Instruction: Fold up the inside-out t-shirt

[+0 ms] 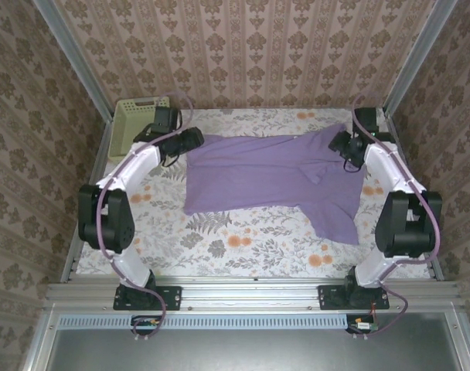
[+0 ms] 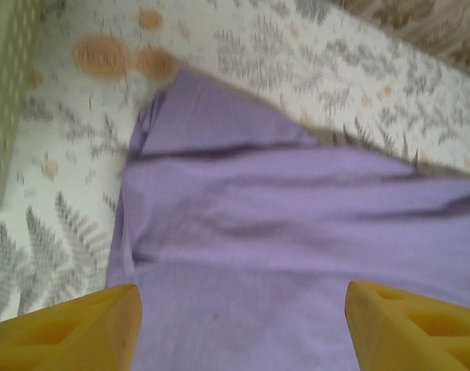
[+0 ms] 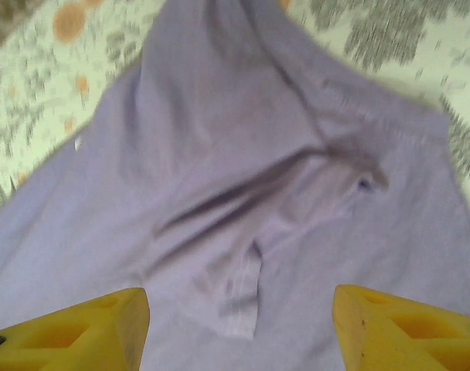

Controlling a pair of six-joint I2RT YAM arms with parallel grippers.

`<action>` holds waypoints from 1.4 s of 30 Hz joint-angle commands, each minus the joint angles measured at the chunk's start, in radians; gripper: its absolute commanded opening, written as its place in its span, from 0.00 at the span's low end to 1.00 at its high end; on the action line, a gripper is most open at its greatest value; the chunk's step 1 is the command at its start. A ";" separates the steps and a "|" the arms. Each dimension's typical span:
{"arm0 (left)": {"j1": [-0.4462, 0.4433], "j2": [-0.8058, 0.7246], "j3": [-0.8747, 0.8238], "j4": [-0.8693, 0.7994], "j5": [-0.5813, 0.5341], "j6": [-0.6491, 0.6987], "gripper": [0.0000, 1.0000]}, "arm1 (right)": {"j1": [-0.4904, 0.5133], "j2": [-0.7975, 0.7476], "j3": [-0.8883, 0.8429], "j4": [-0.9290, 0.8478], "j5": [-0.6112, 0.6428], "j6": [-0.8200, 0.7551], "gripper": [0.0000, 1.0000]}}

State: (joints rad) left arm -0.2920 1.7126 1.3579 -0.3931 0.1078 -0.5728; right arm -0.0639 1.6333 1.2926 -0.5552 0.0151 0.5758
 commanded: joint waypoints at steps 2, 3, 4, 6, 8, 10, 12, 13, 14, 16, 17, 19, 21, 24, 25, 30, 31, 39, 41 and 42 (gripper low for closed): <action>-0.046 0.012 -0.125 0.037 0.001 -0.010 0.71 | 0.049 -0.023 -0.136 0.007 0.012 -0.016 0.66; -0.057 0.020 -0.142 0.053 0.009 -0.013 0.71 | 0.052 -0.017 -0.159 0.015 0.001 -0.014 0.67; -0.066 0.030 -0.159 0.068 0.015 -0.016 0.71 | 0.052 -0.004 -0.176 0.036 -0.015 -0.007 0.67; -0.076 0.053 -0.184 0.101 0.029 -0.025 0.71 | 0.052 0.032 -0.192 0.059 -0.040 -0.002 0.67; -0.075 0.082 -0.212 0.140 0.045 -0.039 0.71 | 0.051 0.077 -0.188 0.065 -0.028 0.004 0.68; -0.075 0.111 -0.220 0.156 0.043 -0.039 0.70 | 0.045 0.121 -0.174 0.067 -0.019 0.010 0.68; -0.069 0.136 -0.226 0.167 0.033 -0.038 0.70 | 0.033 0.161 -0.164 0.073 -0.014 0.027 0.68; -0.061 0.149 -0.234 0.174 0.036 -0.039 0.70 | 0.026 0.180 -0.157 0.076 -0.015 0.035 0.68; -0.051 0.159 -0.242 0.187 0.041 -0.039 0.70 | 0.020 0.197 -0.150 0.077 -0.016 0.043 0.68; -0.030 0.174 -0.255 0.208 0.045 -0.039 0.70 | 0.016 0.226 -0.134 0.079 -0.010 0.049 0.68; -0.017 0.187 -0.256 0.216 0.050 -0.036 0.69 | 0.015 0.240 -0.123 0.077 -0.004 0.052 0.68; 0.011 0.210 -0.248 0.222 0.063 -0.028 0.69 | 0.010 0.268 -0.098 0.078 -0.010 0.055 0.68; 0.032 0.226 -0.233 0.225 0.063 -0.015 0.69 | 0.011 0.290 -0.072 0.078 -0.015 0.062 0.68; 0.062 0.246 -0.189 0.194 0.053 -0.007 0.69 | 0.015 0.318 -0.039 0.080 -0.031 0.073 0.68; 0.071 0.247 -0.183 0.197 0.061 -0.007 0.69 | 0.019 0.325 -0.030 0.077 -0.031 0.073 0.68; 0.087 0.237 -0.137 0.160 0.065 0.008 0.69 | 0.026 0.321 -0.014 0.070 -0.028 0.061 0.68; 0.086 0.229 -0.131 0.150 0.061 0.011 0.69 | 0.027 0.313 -0.013 0.064 -0.025 0.052 0.68; 0.036 0.009 -0.221 0.040 -0.008 0.029 0.70 | 0.077 0.092 -0.124 -0.010 0.043 -0.026 0.70; 0.006 -0.069 -0.300 0.039 -0.039 0.030 0.70 | 0.113 0.015 -0.188 -0.014 0.065 -0.040 0.71; -0.006 -0.109 -0.344 0.039 -0.056 0.025 0.70 | 0.135 -0.023 -0.222 -0.022 0.086 -0.044 0.71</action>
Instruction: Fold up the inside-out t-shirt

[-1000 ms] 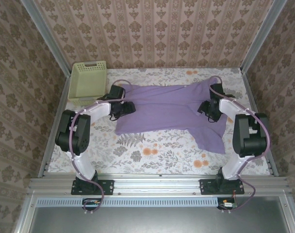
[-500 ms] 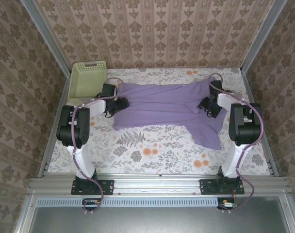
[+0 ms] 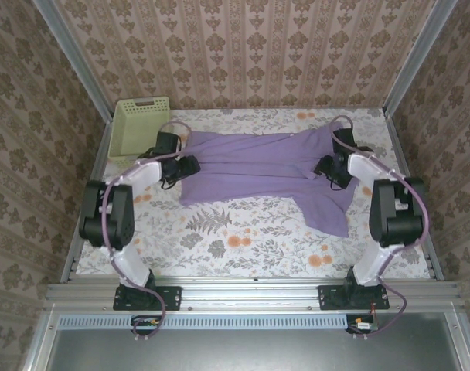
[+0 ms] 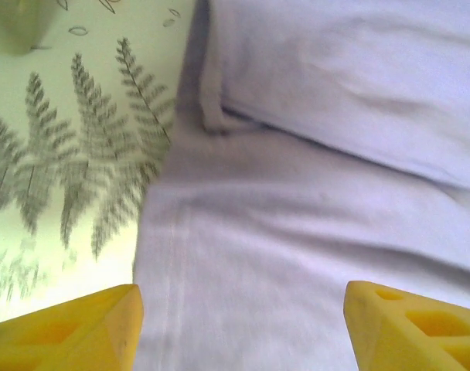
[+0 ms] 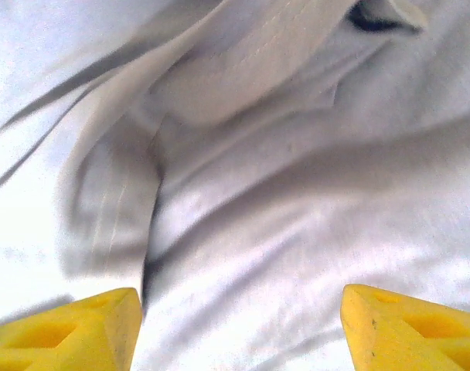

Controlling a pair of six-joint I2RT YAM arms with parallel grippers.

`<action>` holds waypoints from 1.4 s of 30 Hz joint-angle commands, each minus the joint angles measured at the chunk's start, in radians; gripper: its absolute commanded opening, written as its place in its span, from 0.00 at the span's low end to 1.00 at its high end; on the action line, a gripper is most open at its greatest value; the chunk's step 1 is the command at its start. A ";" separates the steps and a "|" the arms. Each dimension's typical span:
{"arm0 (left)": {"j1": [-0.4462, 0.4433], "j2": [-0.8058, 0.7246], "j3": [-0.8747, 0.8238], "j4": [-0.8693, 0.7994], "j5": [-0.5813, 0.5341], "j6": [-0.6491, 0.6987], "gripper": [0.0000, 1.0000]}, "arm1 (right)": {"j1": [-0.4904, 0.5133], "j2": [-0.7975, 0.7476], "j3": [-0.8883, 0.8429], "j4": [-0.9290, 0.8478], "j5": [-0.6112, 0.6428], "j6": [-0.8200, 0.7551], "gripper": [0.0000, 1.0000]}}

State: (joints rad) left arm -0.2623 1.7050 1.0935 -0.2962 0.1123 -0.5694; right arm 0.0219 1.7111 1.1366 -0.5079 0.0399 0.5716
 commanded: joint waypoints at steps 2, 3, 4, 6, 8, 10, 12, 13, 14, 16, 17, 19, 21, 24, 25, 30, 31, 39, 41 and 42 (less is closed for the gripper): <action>-0.045 -0.163 -0.163 -0.050 -0.075 0.008 0.70 | 0.089 -0.163 -0.130 -0.078 0.089 -0.048 0.71; -0.046 -0.193 -0.203 -0.047 -0.083 -0.003 0.69 | 0.109 -0.196 -0.168 -0.079 0.095 -0.050 0.71; -0.044 -0.214 -0.235 -0.045 -0.080 -0.009 0.68 | 0.124 -0.221 -0.199 -0.078 0.097 -0.049 0.71; -0.045 -0.246 -0.282 -0.048 -0.078 -0.017 0.66 | 0.156 -0.269 -0.258 -0.082 0.095 -0.048 0.71; -0.047 -0.269 -0.321 -0.046 -0.076 -0.021 0.65 | 0.187 -0.311 -0.298 -0.100 0.102 -0.036 0.71; -0.048 -0.273 -0.345 -0.035 -0.072 -0.024 0.64 | 0.210 -0.361 -0.324 -0.111 0.107 -0.031 0.71; -0.046 -0.261 -0.364 -0.004 -0.058 -0.023 0.64 | 0.217 -0.393 -0.342 -0.116 0.117 -0.027 0.71; -0.045 -0.248 -0.369 0.016 -0.043 -0.021 0.63 | 0.218 -0.407 -0.350 -0.119 0.120 -0.024 0.71; -0.044 -0.236 -0.371 0.032 -0.034 -0.023 0.62 | 0.219 -0.420 -0.356 -0.119 0.119 -0.025 0.71; -0.043 -0.215 -0.376 0.067 -0.023 -0.028 0.59 | 0.219 -0.433 -0.362 -0.122 0.119 -0.023 0.71; -0.042 -0.207 -0.380 0.087 -0.020 -0.031 0.58 | 0.220 -0.437 -0.364 -0.125 0.118 -0.023 0.71; -0.036 -0.192 -0.383 0.122 -0.011 -0.032 0.54 | 0.222 -0.443 -0.370 -0.126 0.117 -0.019 0.71; -0.032 -0.174 -0.377 0.133 -0.011 -0.030 0.51 | 0.223 -0.449 -0.378 -0.132 0.130 -0.006 0.71; -0.026 -0.152 -0.366 0.144 0.008 -0.019 0.45 | 0.224 -0.459 -0.387 -0.156 0.163 0.024 0.71; -0.026 -0.147 -0.360 0.138 0.011 -0.016 0.41 | 0.225 -0.464 -0.390 -0.168 0.179 0.038 0.71; -0.025 -0.178 -0.350 0.084 -0.025 0.001 0.17 | 0.271 -0.477 -0.406 -0.212 0.264 0.090 0.70; -0.025 -0.192 -0.348 0.064 -0.048 0.004 0.13 | 0.283 -0.475 -0.409 -0.218 0.277 0.101 0.70; 0.051 -0.277 -0.374 0.008 -0.101 0.009 0.00 | 0.355 -0.518 -0.456 -0.280 0.333 0.198 0.68; 0.063 -0.283 -0.377 0.000 -0.107 0.011 0.00 | 0.376 -0.538 -0.477 -0.289 0.330 0.229 0.67; 0.066 -0.285 -0.378 -0.001 -0.109 0.011 0.00 | 0.386 -0.544 -0.484 -0.300 0.331 0.247 0.66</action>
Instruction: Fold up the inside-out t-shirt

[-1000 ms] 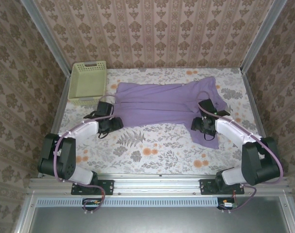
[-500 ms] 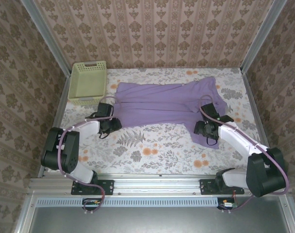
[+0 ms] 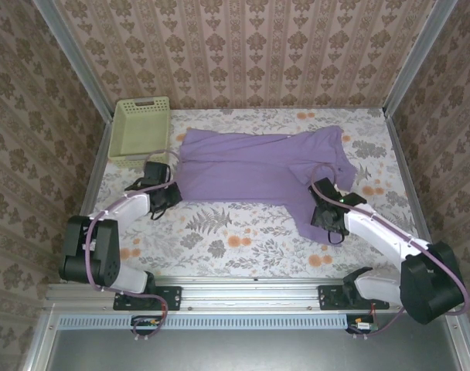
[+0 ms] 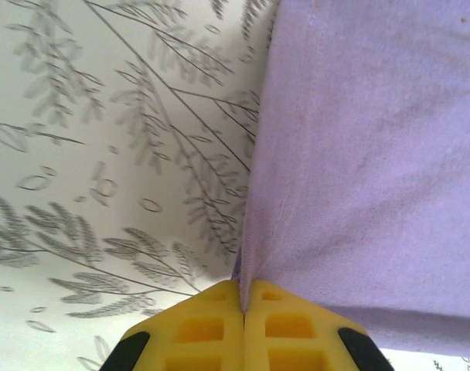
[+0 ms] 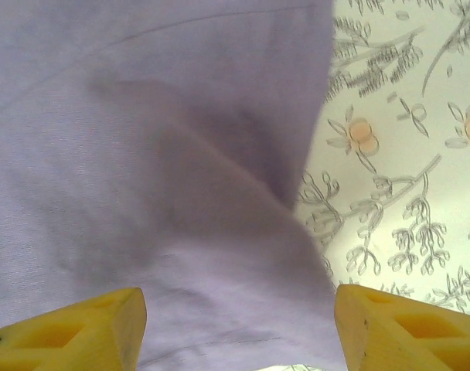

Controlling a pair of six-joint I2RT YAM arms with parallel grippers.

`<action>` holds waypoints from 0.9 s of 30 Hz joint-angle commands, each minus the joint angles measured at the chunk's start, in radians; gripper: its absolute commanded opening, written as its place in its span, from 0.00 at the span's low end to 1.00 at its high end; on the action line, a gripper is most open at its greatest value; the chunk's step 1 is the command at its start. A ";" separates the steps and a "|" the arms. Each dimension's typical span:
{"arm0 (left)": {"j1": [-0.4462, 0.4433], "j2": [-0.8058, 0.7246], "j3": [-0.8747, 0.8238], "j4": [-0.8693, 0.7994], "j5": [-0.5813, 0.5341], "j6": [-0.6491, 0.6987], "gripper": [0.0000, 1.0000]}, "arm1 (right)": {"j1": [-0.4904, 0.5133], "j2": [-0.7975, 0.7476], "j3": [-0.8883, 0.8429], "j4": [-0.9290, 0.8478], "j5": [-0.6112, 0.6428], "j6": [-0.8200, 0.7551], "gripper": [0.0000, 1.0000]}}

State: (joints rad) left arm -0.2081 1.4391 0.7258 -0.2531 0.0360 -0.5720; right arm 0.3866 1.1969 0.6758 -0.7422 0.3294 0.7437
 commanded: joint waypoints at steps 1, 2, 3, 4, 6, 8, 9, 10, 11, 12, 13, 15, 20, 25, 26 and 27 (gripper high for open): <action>0.015 -0.021 -0.013 -0.042 -0.031 0.014 0.00 | 0.036 -0.037 -0.029 -0.078 0.043 0.095 0.66; 0.017 -0.022 -0.013 -0.040 -0.029 0.012 0.00 | 0.051 -0.046 -0.036 -0.096 0.050 0.118 0.66; 0.018 -0.021 -0.014 -0.038 -0.026 0.013 0.00 | 0.066 -0.053 -0.044 -0.110 0.061 0.141 0.66; 0.018 -0.021 -0.014 -0.038 -0.022 0.014 0.00 | 0.078 -0.063 -0.057 -0.114 0.062 0.157 0.65; 0.018 -0.022 -0.016 -0.037 -0.022 0.014 0.00 | 0.086 -0.068 -0.081 -0.115 0.045 0.180 0.65; 0.021 -0.022 -0.017 -0.035 -0.022 0.014 0.00 | 0.097 -0.066 -0.104 -0.108 0.026 0.203 0.64; 0.024 -0.024 -0.020 -0.036 -0.023 0.014 0.00 | 0.104 -0.066 -0.112 -0.101 0.019 0.209 0.63; 0.028 -0.024 -0.020 -0.038 -0.022 0.013 0.00 | 0.117 -0.068 -0.116 -0.097 0.018 0.209 0.60; 0.030 -0.025 -0.021 -0.037 -0.021 0.013 0.00 | 0.121 -0.071 -0.114 -0.101 0.019 0.222 0.60; 0.033 -0.027 -0.020 -0.038 -0.019 0.011 0.00 | 0.121 -0.071 -0.111 -0.100 0.016 0.227 0.59; 0.034 -0.027 -0.023 -0.037 -0.015 0.009 0.00 | 0.123 -0.069 -0.111 -0.094 0.015 0.227 0.59; 0.034 -0.029 -0.025 -0.034 -0.005 0.008 0.00 | 0.122 -0.052 -0.116 -0.083 0.019 0.227 0.58; 0.034 -0.037 -0.026 -0.037 -0.009 0.009 0.00 | 0.118 0.018 -0.117 -0.040 0.012 0.211 0.54; 0.033 -0.037 -0.029 -0.030 -0.001 0.004 0.00 | 0.118 0.048 -0.104 -0.023 -0.007 0.198 0.48; 0.034 -0.037 -0.028 -0.029 0.000 0.004 0.00 | 0.118 0.049 -0.103 -0.021 -0.010 0.189 0.43; 0.033 -0.037 -0.031 -0.029 0.002 0.004 0.00 | 0.118 0.050 -0.104 -0.019 -0.011 0.185 0.39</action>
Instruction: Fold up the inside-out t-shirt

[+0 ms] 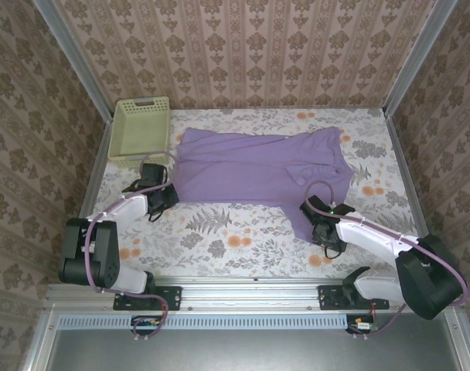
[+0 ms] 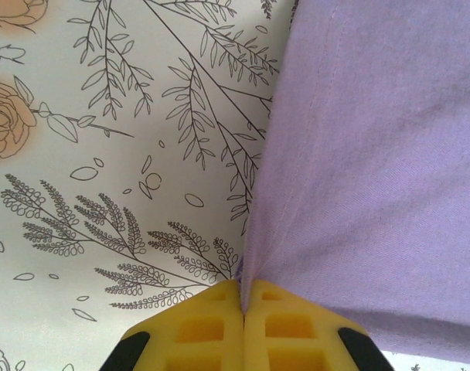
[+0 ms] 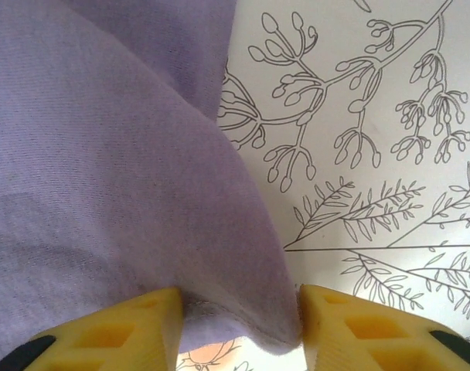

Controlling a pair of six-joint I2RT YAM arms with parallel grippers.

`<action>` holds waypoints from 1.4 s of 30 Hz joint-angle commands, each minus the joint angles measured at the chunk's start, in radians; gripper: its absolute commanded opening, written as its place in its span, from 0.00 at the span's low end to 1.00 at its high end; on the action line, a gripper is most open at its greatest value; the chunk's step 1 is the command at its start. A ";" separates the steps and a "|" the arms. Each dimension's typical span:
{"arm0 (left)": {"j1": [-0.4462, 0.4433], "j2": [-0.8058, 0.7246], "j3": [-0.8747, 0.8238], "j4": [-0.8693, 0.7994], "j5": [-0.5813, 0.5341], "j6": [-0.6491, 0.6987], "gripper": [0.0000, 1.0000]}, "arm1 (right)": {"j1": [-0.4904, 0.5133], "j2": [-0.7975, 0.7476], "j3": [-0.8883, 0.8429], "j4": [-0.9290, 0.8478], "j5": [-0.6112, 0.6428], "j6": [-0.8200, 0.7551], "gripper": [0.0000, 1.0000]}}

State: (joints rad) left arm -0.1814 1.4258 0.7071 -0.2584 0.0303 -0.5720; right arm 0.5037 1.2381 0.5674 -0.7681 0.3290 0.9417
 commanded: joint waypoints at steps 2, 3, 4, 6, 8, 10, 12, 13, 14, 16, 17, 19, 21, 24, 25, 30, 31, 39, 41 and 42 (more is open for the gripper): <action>0.007 -0.022 -0.011 -0.023 0.011 0.005 0.00 | 0.001 0.009 0.005 0.010 -0.015 -0.023 0.29; 0.007 -0.022 -0.009 -0.025 0.010 0.004 0.00 | 0.001 0.009 0.004 0.008 -0.016 -0.024 0.26; 0.007 -0.024 -0.009 -0.026 0.010 0.004 0.00 | 0.001 0.008 0.006 0.007 -0.017 -0.028 0.24; 0.007 -0.026 -0.009 -0.028 0.010 0.007 0.00 | 0.001 -0.004 0.006 -0.002 -0.018 -0.029 0.22; 0.005 -0.025 -0.008 -0.031 0.013 0.006 0.00 | 0.001 -0.022 0.008 -0.020 -0.011 -0.029 0.24; 0.005 -0.027 -0.006 -0.033 0.013 0.006 0.00 | 0.002 -0.036 0.010 -0.048 0.002 -0.024 0.36; 0.004 -0.029 -0.007 -0.034 0.009 0.006 0.00 | 0.003 -0.046 0.011 -0.067 0.013 -0.022 0.39; 0.006 -0.031 -0.009 -0.033 0.008 0.005 0.00 | 0.002 -0.047 0.011 -0.068 0.012 -0.024 0.40; 0.004 -0.033 -0.009 -0.033 0.008 0.004 0.00 | 0.003 -0.039 0.013 -0.069 0.012 -0.023 0.39; 0.004 -0.034 -0.008 -0.033 0.010 0.004 0.00 | 0.002 -0.013 0.018 -0.062 0.014 -0.029 0.35; 0.003 -0.036 -0.009 -0.034 0.010 0.003 0.00 | 0.002 0.001 0.021 -0.057 0.009 -0.031 0.30; 0.003 -0.038 -0.008 -0.036 0.013 0.003 0.00 | 0.002 0.007 0.028 -0.058 0.009 -0.035 0.17; -0.001 -0.042 -0.005 -0.048 0.009 0.006 0.00 | 0.003 -0.020 0.031 -0.071 0.019 -0.040 0.10; -0.006 -0.052 -0.009 -0.053 0.006 0.009 0.00 | 0.007 -0.096 0.031 -0.101 0.068 -0.017 0.00; -0.009 -0.055 -0.011 -0.056 0.005 0.009 0.00 | 0.007 -0.125 0.037 -0.118 0.090 -0.005 0.00; -0.056 -0.108 -0.046 -0.083 -0.006 -0.004 0.00 | -0.006 -0.264 0.112 -0.244 0.179 0.013 0.00; -0.071 -0.128 -0.057 -0.091 -0.014 -0.008 0.00 | -0.014 -0.295 0.124 -0.256 0.182 0.008 0.00; -0.196 -0.315 -0.156 -0.205 -0.079 -0.093 0.00 | -0.142 -0.449 0.200 -0.324 0.184 -0.034 0.00; -0.224 -0.382 -0.186 -0.244 -0.089 -0.135 0.00 | -0.199 -0.482 0.215 -0.322 0.167 -0.062 0.00; -0.236 -0.413 -0.198 -0.260 -0.092 -0.154 0.00 | -0.225 -0.497 0.223 -0.320 0.159 -0.076 0.00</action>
State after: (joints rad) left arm -0.3885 1.0908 0.5468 -0.4194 -0.0193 -0.6395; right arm 0.3393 0.7807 0.7464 -1.0313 0.4721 0.9119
